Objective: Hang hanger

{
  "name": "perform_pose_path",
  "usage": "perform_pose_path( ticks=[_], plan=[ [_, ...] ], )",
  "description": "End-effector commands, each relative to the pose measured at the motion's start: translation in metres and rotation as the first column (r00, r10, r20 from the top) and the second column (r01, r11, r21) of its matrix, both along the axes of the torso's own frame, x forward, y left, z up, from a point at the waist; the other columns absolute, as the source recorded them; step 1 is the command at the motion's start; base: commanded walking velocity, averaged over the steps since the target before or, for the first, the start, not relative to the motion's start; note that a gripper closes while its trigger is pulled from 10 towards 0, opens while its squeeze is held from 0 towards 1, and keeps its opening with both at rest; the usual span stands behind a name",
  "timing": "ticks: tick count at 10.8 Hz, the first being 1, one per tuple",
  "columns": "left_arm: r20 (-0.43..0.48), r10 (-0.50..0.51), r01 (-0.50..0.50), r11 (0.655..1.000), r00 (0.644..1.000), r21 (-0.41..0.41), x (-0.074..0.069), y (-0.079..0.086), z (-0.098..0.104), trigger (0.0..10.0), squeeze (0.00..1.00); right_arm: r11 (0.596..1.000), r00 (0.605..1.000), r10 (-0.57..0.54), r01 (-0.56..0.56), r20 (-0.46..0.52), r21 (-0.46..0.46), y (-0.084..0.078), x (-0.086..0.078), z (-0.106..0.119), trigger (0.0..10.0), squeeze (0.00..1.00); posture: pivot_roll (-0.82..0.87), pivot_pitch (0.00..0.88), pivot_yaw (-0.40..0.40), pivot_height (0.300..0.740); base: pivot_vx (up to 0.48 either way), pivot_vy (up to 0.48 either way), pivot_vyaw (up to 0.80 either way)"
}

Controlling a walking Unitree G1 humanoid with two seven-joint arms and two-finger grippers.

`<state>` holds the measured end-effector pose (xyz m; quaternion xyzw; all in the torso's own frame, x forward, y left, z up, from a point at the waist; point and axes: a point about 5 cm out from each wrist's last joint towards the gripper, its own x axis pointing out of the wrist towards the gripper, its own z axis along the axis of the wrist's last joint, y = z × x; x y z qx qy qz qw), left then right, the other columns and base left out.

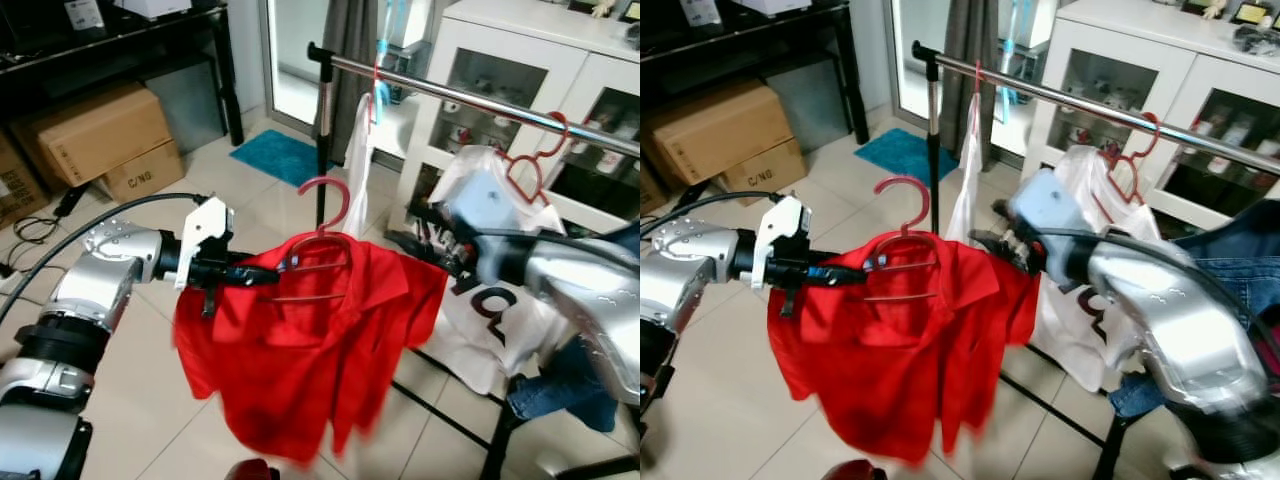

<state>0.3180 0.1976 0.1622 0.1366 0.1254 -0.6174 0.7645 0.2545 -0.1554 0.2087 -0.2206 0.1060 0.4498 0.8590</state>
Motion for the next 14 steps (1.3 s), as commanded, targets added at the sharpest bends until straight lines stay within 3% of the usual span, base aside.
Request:
perform_pose_path(
  ticks=[1,2,5,7,10,12,13,14],
  plan=[
    [0.047,0.001,0.001,0.999,0.999,-0.046,0.005,-0.002,0.014,0.0,0.0,0.998,0.996,0.065,-0.065,-0.061,0.0,0.006,-0.008,-0.005,10.0,1.0,-0.04,0.0,0.028,0.74,0.0,0.0,0.0],
    [0.037,0.007,-0.005,0.999,0.999,-0.049,0.006,-0.002,0.014,0.0,0.0,0.999,0.997,0.032,-0.035,-0.069,-0.033,0.008,-0.005,-0.011,10.0,0.0,-0.04,0.0,0.028,0.74,0.0,0.0,0.0],
    [0.009,-0.048,0.048,0.994,0.999,-0.102,0.004,-0.003,0.024,0.0,0.0,0.997,0.997,0.062,-0.059,-0.054,0.054,0.027,-0.009,-0.002,10.0,0.0,-0.06,0.0,0.053,0.74,0.0,0.0,0.0],
    [-0.014,-0.089,0.087,0.99,0.996,-0.112,-0.002,-0.004,0.026,0.0,0.0,0.998,0.999,0.004,0.0,-0.054,0.069,0.027,-0.006,-0.003,10.0,0.0,-0.05,0.0,0.058,0.74,0.0,0.0,0.0],
    [-0.021,-0.124,0.122,0.988,0.992,-0.093,-0.011,0.0,0.03,0.0,0.0,0.987,0.987,-0.161,0.161,-0.025,0.002,0.011,0.011,-0.006,10.0,0.0,-0.04,0.0,0.051,0.74,0.0,0.0,0.0],
    [-0.01,-0.09,0.089,0.993,0.996,-0.076,-0.014,0.006,0.032,0.0,0.0,0.954,0.963,-0.269,0.268,0.017,-0.13,-0.011,0.018,-0.012,10.0,0.0,-0.04,0.0,0.044,0.74,0.0,0.0,0.0],
    [0.008,-0.053,0.054,0.997,0.999,-0.054,-0.012,0.009,0.03,0.0,0.0,0.951,0.958,-0.285,0.285,0.019,-0.118,-0.018,0.018,-0.008,10.0,0.0,-0.04,0.0,0.043,0.74,0.0,0.0,0.0],
    [0.069,0.022,-0.02,0.999,0.997,-0.029,-0.004,0.01,0.024,0.0,0.0,0.97,0.97,-0.242,0.242,0.001,0.009,-0.017,0.015,0.009,10.0,0.0,-0.04,0.0,0.044,0.74,0.0,0.0,0.0]
  ],
)
